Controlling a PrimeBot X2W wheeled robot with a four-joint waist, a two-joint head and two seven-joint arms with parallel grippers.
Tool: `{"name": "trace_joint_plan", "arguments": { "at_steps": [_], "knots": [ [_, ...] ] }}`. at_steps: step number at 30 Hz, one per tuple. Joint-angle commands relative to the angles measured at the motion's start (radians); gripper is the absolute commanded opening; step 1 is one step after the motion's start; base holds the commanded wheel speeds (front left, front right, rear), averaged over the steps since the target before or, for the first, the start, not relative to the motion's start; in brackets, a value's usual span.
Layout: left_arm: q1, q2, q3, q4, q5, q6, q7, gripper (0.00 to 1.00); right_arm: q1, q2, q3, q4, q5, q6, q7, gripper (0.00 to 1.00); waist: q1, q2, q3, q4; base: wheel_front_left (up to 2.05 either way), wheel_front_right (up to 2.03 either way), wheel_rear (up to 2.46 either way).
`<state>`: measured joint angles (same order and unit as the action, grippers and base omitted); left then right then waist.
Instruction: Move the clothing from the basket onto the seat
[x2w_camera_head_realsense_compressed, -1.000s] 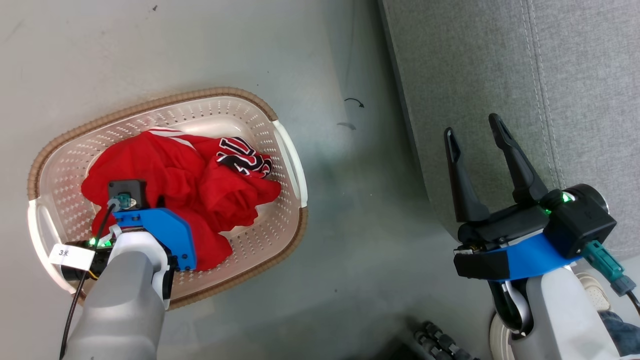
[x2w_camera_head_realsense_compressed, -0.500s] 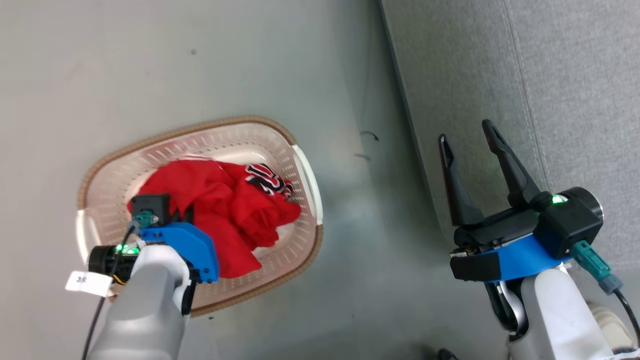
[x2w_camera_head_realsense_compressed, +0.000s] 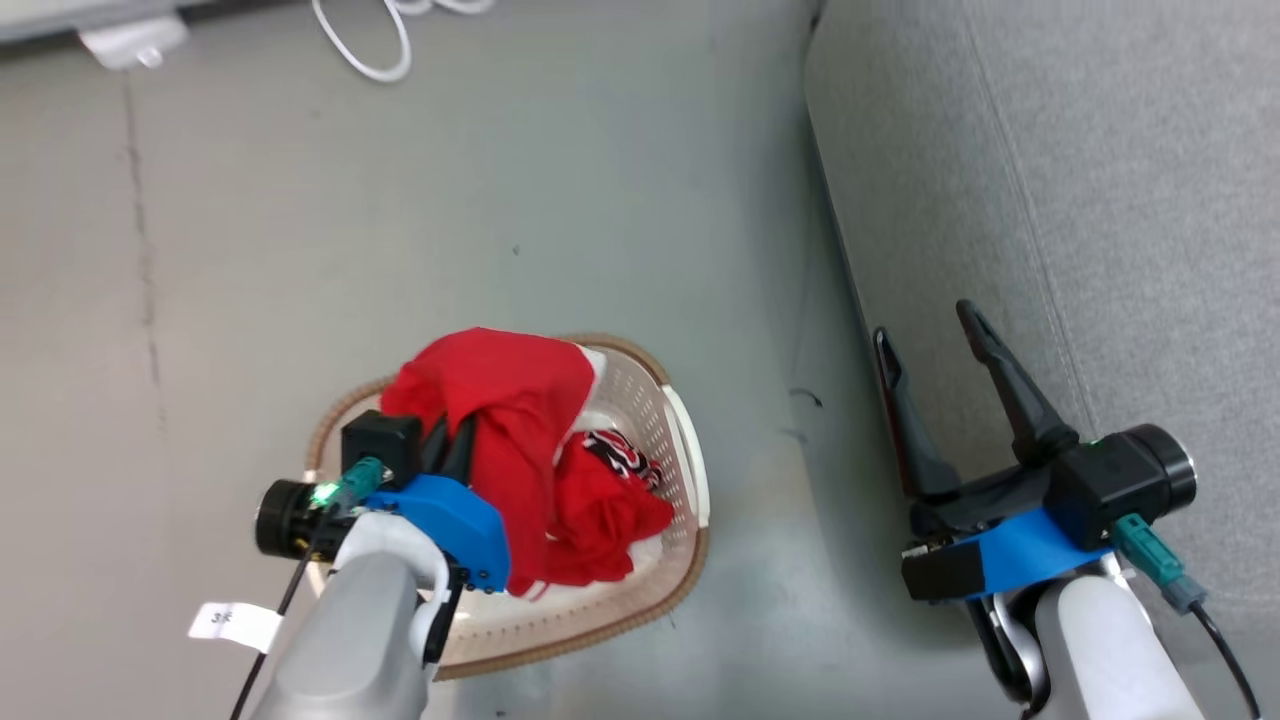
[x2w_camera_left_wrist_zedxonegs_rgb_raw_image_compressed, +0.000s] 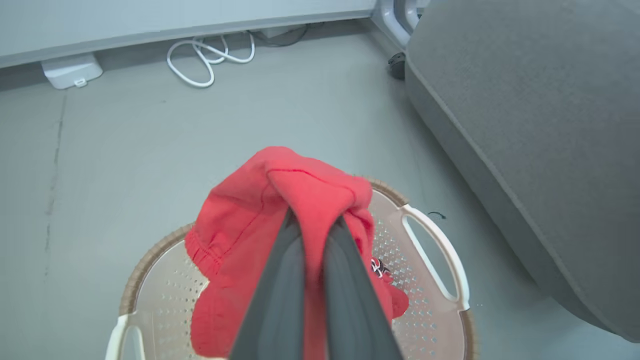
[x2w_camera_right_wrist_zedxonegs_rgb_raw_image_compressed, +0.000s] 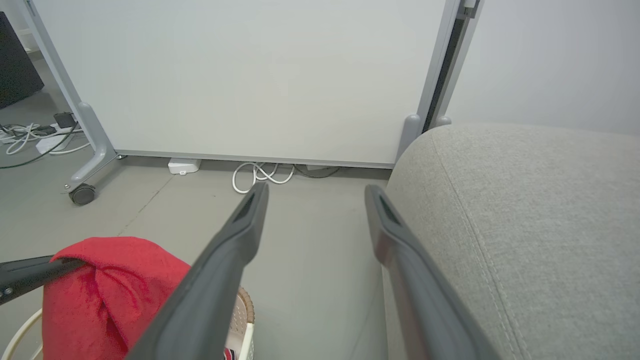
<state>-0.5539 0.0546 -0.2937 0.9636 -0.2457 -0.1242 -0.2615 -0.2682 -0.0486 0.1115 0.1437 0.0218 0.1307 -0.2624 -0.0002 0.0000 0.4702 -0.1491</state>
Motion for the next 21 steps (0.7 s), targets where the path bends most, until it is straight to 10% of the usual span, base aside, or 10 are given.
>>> {"name": "trace_joint_plan", "arguments": {
  "at_steps": [1, 21],
  "knots": [
    [0.023, -0.003, -0.031, -0.056, -0.012, -0.008, -0.005, 0.0, 0.016, -0.003, 0.0, 0.011, -0.009, 0.0, -0.004, 1.0, 0.0002, 0.0, -0.083, 0.044, 0.0, 0.0, 0.0],
    [-0.006, 0.019, -0.307, -0.299, -0.145, -0.006, -0.005, 0.0, 0.135, -0.003, -0.006, 0.048, -0.021, 0.0, 0.022, 1.0, 0.0002, 0.0, -0.345, 0.128, 0.0, 0.0, 0.0]
  ]
}}
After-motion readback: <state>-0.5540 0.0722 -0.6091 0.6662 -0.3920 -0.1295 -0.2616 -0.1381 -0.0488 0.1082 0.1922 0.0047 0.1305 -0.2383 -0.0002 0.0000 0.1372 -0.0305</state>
